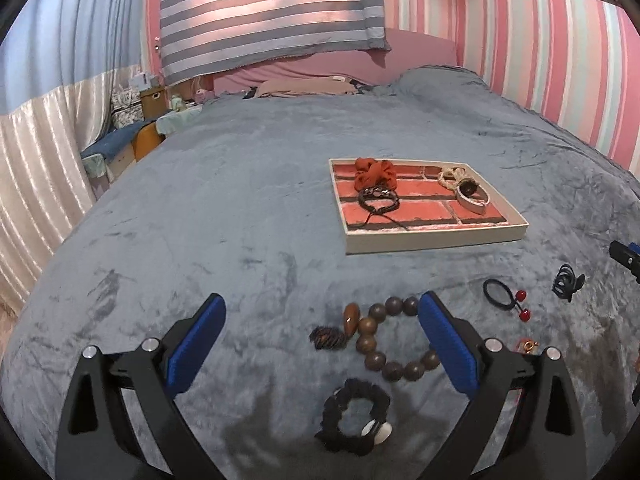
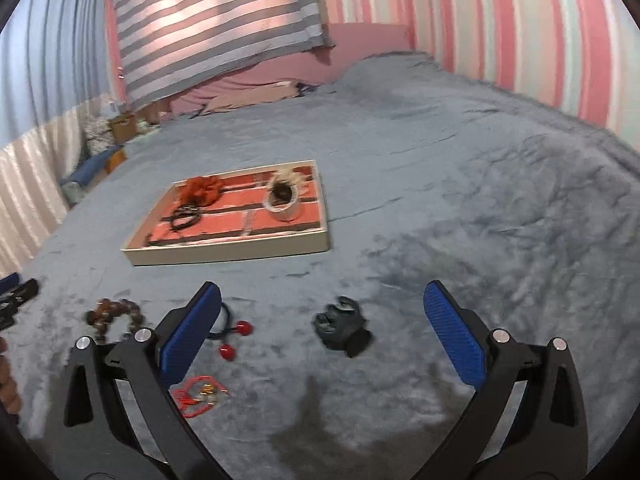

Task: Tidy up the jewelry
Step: 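Withdraw both tools from the tray back over the remaining jewelry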

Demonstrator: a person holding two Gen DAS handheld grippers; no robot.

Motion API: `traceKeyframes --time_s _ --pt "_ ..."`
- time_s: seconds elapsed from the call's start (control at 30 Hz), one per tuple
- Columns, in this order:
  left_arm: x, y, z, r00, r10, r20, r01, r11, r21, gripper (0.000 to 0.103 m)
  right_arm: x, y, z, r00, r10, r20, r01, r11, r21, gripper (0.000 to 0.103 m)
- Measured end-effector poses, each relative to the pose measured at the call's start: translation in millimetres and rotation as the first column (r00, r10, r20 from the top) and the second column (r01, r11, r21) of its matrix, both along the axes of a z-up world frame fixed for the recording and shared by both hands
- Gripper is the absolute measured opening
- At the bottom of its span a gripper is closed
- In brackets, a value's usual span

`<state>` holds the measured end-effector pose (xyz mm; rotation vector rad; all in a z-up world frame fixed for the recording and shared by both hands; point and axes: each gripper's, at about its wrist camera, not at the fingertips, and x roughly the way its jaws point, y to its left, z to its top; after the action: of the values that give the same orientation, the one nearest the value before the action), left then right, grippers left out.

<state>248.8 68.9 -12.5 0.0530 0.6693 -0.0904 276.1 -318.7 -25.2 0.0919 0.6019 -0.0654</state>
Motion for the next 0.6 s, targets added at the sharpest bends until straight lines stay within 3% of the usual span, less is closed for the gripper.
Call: traceKeyframes --time_s 0.13,0.27,0.43,0.6 --pt "-7 7 -8 1.0 0.014 -0.015 -0.015 1.0 -0.021 0.095 -6 14 -3 0.999 -0.04 -0.008 0.039 0.993 -0.107 0.099" --pt "-17 10 -17 1.0 0.016 -0.023 -0.017 0.999 -0.049 0.095 -16 28 -12 1.0 -0.017 -0.012 0.015 0.994 -0.109 0.099" --pt "-29 9 -35 0.999 0.008 -0.033 -0.009 1.0 -0.03 0.095 -14 49 -40 0.988 0.015 -0.151 -0.03 0.994 -0.1 0.099" --pt "-33 12 -59 0.997 -0.002 -0.08 0.0 1.0 -0.025 0.095 -15 75 -72 0.98 0.035 -0.195 -0.057 0.992 -0.11 0.099"
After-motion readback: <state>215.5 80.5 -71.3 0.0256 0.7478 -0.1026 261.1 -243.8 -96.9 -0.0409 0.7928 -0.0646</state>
